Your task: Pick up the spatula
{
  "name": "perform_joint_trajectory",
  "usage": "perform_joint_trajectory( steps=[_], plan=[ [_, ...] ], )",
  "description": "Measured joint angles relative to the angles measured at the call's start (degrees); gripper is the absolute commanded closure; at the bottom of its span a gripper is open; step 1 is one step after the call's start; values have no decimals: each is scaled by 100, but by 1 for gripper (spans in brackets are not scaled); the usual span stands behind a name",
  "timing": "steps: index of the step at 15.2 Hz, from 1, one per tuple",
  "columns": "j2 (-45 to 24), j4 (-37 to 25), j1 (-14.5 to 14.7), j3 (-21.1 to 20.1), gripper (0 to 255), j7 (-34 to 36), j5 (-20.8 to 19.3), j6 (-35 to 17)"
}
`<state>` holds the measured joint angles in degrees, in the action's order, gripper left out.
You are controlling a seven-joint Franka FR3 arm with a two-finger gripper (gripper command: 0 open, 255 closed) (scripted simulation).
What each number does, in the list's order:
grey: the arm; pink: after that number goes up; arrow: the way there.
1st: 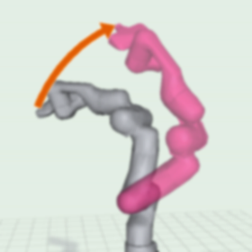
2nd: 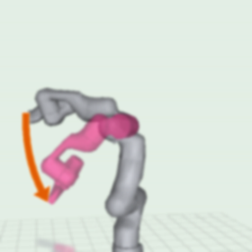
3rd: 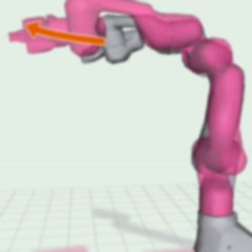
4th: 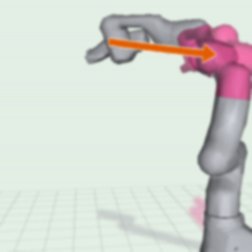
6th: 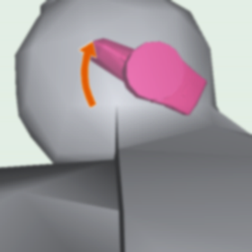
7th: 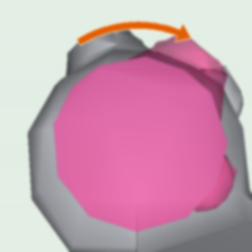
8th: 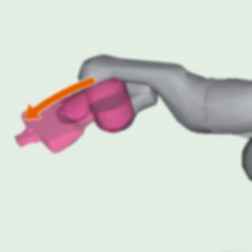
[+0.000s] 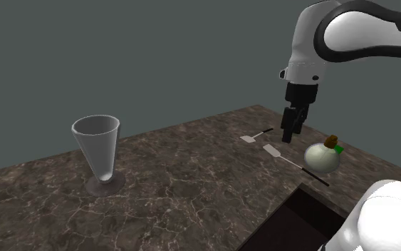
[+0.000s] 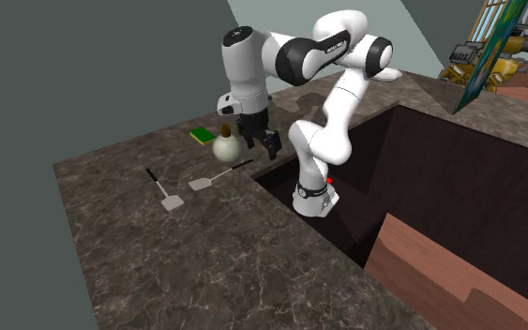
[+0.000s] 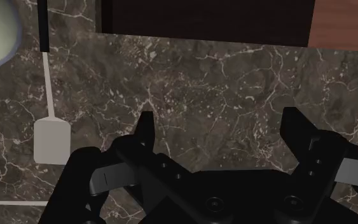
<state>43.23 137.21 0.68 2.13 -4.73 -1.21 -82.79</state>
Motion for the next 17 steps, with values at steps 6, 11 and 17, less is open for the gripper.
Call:
perform_joint_trajectory(
  steps=[6,11,17],
  plan=[
    [120,519,-243,430,0,-362,-385,-545],
    [42,1009,-545,968,0,-756,-833,-1316],
    [-301,1412,-944,1736,0,-1281,-1388,-2339]
  ],
)
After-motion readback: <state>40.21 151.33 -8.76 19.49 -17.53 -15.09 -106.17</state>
